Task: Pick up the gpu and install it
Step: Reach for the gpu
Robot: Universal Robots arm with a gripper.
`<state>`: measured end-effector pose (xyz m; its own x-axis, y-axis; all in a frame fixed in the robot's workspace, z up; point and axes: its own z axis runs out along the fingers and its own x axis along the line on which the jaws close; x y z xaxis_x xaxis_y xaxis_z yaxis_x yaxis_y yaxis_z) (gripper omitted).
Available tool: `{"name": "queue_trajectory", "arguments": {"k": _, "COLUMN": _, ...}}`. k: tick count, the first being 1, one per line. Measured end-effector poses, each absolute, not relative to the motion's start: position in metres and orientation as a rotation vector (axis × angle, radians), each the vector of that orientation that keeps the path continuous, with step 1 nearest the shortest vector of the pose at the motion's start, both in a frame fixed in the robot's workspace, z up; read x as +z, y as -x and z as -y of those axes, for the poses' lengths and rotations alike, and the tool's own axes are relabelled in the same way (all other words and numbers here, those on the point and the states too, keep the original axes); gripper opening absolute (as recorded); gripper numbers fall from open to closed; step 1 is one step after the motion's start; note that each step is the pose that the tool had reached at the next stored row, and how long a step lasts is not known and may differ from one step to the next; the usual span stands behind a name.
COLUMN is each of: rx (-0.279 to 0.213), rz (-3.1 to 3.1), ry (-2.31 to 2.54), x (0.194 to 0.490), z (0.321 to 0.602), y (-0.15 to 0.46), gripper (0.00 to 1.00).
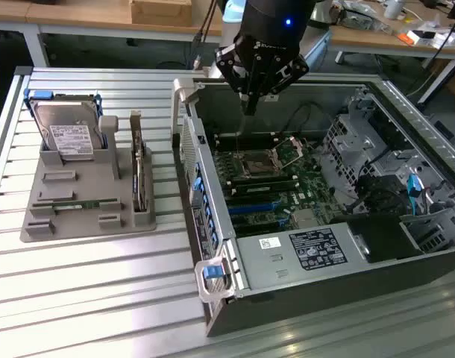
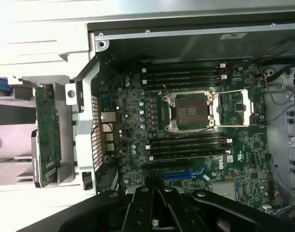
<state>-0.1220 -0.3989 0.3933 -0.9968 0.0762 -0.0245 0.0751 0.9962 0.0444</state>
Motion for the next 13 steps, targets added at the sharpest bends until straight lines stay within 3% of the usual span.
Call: {"name": "queue_trajectory", "arguments": {"k": 13, "rx": 0.068, "rz": -3.113, "ry": -0.118, "x": 0.393, "z": 0.399, "y": 0.136, "gripper": 0.13}}
